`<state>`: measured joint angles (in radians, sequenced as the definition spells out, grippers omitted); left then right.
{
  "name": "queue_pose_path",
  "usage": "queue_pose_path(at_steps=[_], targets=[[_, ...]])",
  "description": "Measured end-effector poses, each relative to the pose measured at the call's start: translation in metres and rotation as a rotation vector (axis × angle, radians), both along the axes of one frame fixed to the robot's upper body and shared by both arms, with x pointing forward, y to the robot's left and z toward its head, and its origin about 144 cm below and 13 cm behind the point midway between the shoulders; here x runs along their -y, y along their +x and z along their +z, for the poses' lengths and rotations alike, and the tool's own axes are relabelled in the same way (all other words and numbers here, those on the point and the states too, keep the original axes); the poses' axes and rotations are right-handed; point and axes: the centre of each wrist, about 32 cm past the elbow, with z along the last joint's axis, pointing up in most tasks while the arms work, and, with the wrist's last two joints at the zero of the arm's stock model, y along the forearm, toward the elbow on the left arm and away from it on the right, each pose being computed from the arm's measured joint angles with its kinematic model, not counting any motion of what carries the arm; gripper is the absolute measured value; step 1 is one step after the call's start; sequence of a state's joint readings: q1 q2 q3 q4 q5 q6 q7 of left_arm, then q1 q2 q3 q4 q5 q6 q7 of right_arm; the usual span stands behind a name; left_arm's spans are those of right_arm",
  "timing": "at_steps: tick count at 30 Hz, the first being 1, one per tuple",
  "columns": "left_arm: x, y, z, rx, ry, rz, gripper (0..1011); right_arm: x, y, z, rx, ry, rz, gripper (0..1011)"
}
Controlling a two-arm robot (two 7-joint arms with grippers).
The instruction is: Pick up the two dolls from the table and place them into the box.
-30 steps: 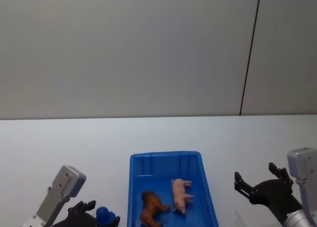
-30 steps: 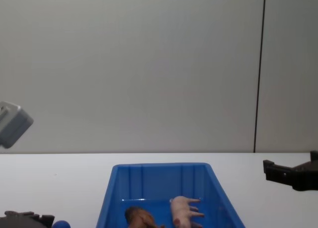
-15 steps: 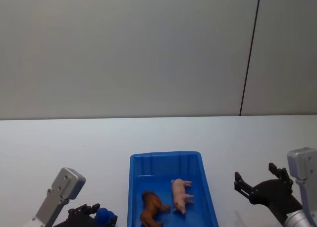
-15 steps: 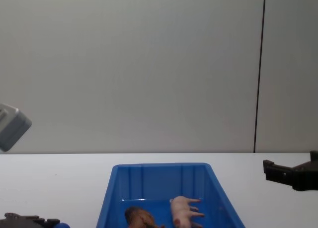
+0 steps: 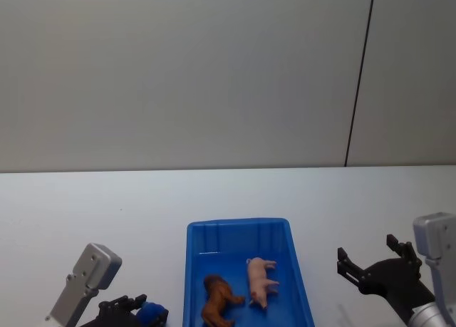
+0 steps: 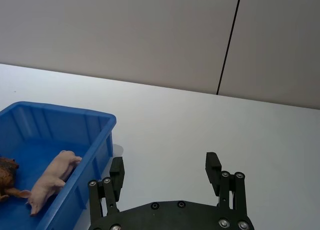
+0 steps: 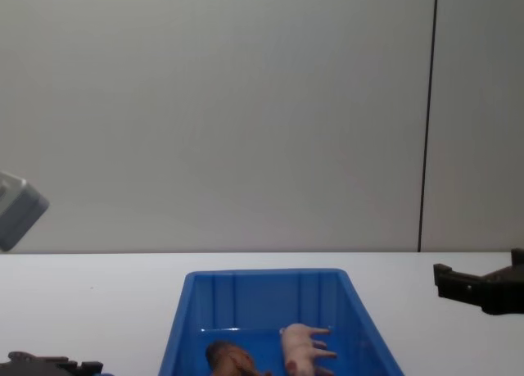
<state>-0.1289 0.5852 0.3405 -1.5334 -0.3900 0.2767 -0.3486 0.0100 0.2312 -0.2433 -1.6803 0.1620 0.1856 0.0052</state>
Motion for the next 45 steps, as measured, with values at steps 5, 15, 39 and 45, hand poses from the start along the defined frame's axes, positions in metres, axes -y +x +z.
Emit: queue_pose_path(at_steps=[5, 15, 39, 45], targets=[[0.0, -0.001, -0.001, 0.006, -0.005, 0.004, 473, 0.0, 0.0, 0.0, 0.0, 0.0, 0.0, 1001], [0.0, -0.002, -0.002, 0.013, -0.008, 0.01, 386, 0.0, 0.0, 0.0, 0.0, 0.0, 0.0, 1001], [0.0, -0.001, 0.004, 0.062, 0.006, 0.029, 243, 0.0, 0.0, 0.0, 0.0, 0.0, 0.0, 1001], [-0.001, 0.0, 0.018, 0.131, 0.005, 0.034, 207, 0.0, 0.0, 0.0, 0.0, 0.0, 0.0, 1001]])
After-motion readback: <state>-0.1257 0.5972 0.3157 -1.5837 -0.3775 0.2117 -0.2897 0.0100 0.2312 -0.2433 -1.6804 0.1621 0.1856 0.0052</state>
